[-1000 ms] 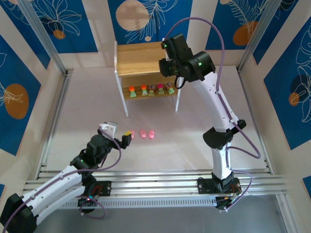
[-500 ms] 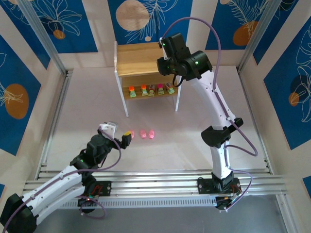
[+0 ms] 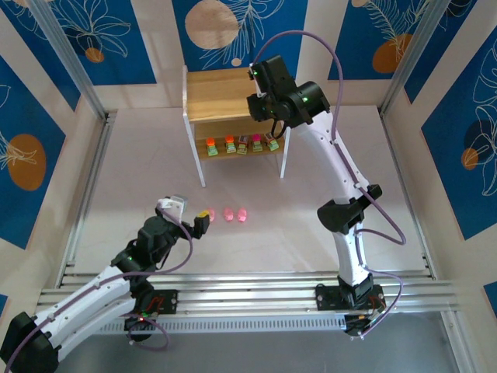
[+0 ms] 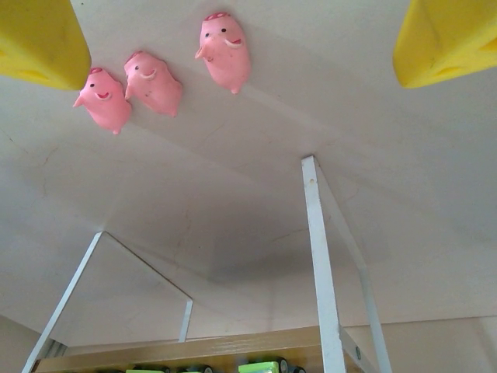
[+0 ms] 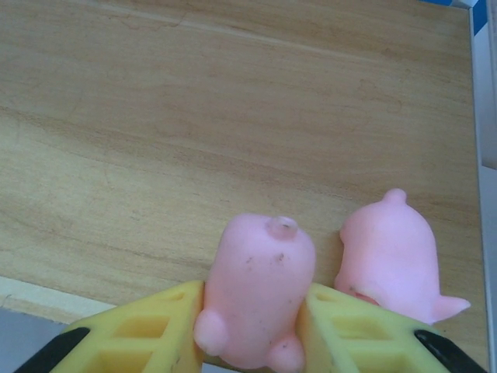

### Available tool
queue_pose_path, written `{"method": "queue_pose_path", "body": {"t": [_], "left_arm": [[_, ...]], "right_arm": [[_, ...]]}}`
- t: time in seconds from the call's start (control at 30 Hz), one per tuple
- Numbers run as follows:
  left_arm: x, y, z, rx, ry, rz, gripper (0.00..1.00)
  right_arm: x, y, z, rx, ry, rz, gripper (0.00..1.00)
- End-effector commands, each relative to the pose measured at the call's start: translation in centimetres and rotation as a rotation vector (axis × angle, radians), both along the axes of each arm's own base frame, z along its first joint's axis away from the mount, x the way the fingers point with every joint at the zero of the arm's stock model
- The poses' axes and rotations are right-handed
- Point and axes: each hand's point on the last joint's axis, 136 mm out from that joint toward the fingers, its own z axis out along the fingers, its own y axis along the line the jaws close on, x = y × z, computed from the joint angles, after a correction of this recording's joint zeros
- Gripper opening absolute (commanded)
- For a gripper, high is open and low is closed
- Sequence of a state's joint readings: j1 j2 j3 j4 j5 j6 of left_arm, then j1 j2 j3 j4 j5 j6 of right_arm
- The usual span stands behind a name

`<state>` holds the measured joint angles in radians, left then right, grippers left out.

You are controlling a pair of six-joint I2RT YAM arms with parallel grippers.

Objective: Place and organize the plastic toys onto the shelf

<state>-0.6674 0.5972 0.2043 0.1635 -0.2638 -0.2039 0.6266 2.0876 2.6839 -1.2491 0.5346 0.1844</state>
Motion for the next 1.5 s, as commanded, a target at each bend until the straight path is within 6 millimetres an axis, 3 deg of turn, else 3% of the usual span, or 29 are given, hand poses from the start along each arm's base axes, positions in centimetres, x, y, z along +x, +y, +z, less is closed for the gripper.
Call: {"method": "queue_pose_path", "body": {"t": [0.0,0.57,0.9,1.17,1.47], "left_arm": [[0.2,0.6,-0.2,-0.007,0.0,0.029,1.0],[0.1,0.6,-0.1,-0.007,-0.003,0.028,1.0],[0.1,0.5,-0.2,-0.008,0.0,0.025,1.0],[0.1,0.5,-0.2,-0.008,-0.001,0.019,1.0],[0.1,0.3,-0.2,-0.011,-0.002,0.01,1.0]], "right_arm": [[0.9,-0.4,0.4,-0.024,-0.035,-0.011,0.33],[1.5,-0.4,0.0,-0.032,-0.034,-0.015,0.41],[0.7,-1.3,2.1,-0.017,-0.077,-0.025,0.44],[-0.8,-2.3,4.6,-0.002,-0.123,-0.037,0.45],[-3.1,-2.6,5.7,0.011,-0.13,-0.031,0.46]]}}
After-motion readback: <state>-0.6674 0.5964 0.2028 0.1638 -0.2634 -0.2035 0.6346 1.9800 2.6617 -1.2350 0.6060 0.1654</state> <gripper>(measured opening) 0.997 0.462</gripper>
